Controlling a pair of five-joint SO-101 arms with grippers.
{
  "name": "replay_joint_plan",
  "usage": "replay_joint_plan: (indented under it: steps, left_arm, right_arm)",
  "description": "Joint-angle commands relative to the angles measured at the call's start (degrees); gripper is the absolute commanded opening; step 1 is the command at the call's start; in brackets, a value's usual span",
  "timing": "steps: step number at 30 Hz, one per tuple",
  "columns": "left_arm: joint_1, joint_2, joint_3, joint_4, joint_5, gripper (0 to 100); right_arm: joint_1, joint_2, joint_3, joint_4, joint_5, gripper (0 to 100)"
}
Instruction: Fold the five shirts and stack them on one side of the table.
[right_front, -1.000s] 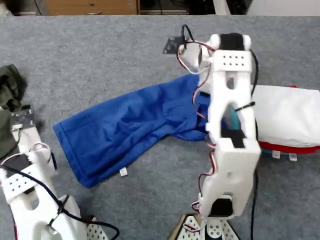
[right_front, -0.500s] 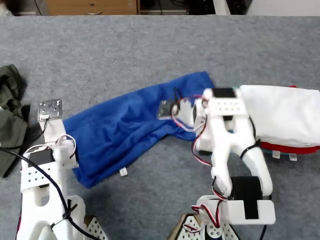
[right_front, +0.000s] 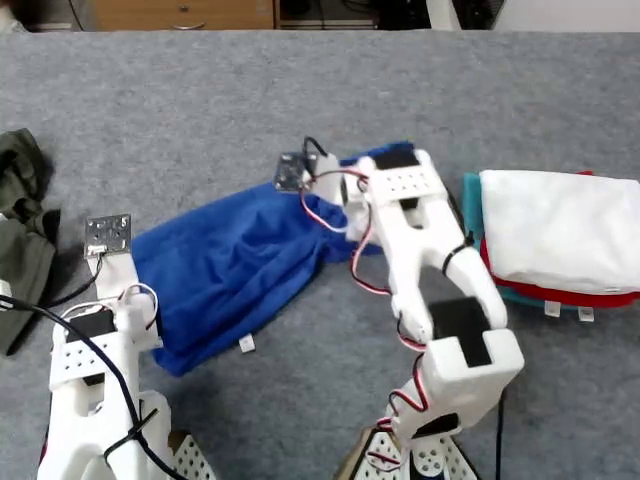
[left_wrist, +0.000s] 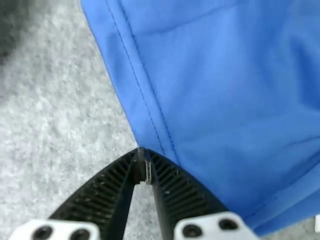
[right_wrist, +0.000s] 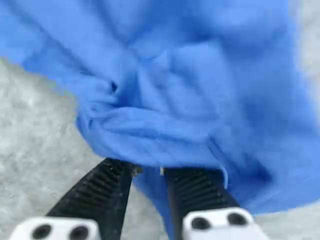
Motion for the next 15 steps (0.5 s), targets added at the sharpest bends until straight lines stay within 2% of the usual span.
replay_joint_plan:
  steps: [1, 5, 9, 15]
  left_arm:
    - [0.3, -0.5, -0.1, -0.9, 0.4, 2]
    - [0.3, -0.5, 0.0, -0.9, 0.4, 2]
    - [0.4, -0.5, 0.0, -0.9, 0.4, 2]
    - [0.6, -0.5, -0.1, -0.6, 0.4, 2]
  right_arm:
    - [-2.0, 1.3, -7.0, -0.4, -0.9, 7.7]
    - [-2.0, 8.7, -10.8, -4.9, -0.9, 7.7]
    - [-1.6, 20.0, -17.1, -4.6, -0.9, 7.7]
    - [-0.7, 21.1, -30.5, 7.9, -3.5, 7.7]
